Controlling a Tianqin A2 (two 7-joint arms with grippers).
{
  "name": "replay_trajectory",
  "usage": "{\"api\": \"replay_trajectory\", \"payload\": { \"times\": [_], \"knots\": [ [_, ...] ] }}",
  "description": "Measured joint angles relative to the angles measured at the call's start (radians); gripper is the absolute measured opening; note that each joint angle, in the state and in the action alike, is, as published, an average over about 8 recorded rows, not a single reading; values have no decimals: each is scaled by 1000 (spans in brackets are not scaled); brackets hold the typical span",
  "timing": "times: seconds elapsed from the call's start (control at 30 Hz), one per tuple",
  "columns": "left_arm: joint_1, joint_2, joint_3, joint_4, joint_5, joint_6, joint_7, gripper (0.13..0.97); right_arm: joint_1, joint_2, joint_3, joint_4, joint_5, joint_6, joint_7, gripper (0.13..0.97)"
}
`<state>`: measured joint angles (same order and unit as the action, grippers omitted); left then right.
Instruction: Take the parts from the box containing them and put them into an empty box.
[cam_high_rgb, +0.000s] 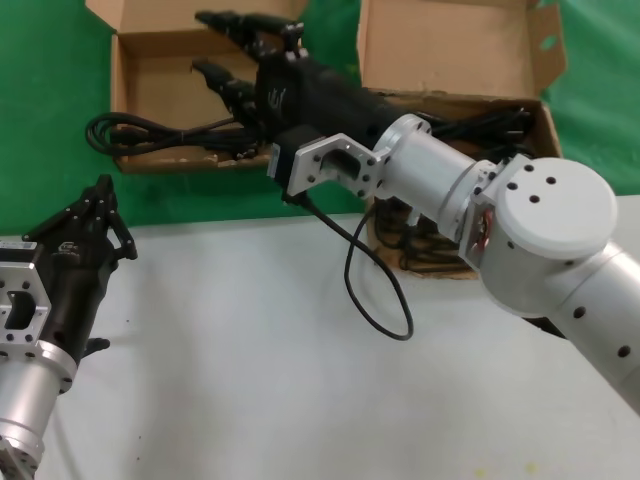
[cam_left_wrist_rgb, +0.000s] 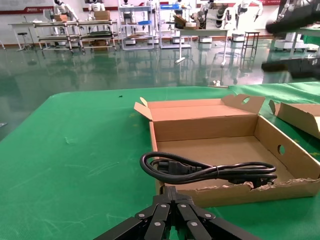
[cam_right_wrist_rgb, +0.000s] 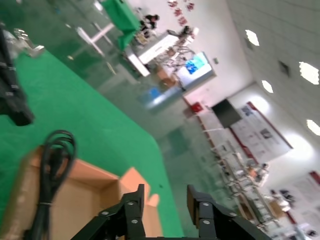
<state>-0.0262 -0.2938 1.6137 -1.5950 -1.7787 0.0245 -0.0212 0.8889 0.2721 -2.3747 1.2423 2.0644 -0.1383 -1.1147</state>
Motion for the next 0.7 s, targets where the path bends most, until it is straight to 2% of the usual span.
{"api": "replay_trajectory", "payload": {
  "times": [0.17,0.37,0.47,0.7],
  "knots": [
    [0,0,0,0,0,0,0,145,-83,-40,143,46,-103,-22,-8,321],
    [0,0,0,0,0,0,0,145,-190,-69,281,128,-193,-20,34,455],
    [0,0,0,0,0,0,0,145,-235,-72,326,167,-229,-14,79,500],
    [0,0,0,0,0,0,0,145,-314,-69,413,228,-294,-26,161,684]
  ]
}}
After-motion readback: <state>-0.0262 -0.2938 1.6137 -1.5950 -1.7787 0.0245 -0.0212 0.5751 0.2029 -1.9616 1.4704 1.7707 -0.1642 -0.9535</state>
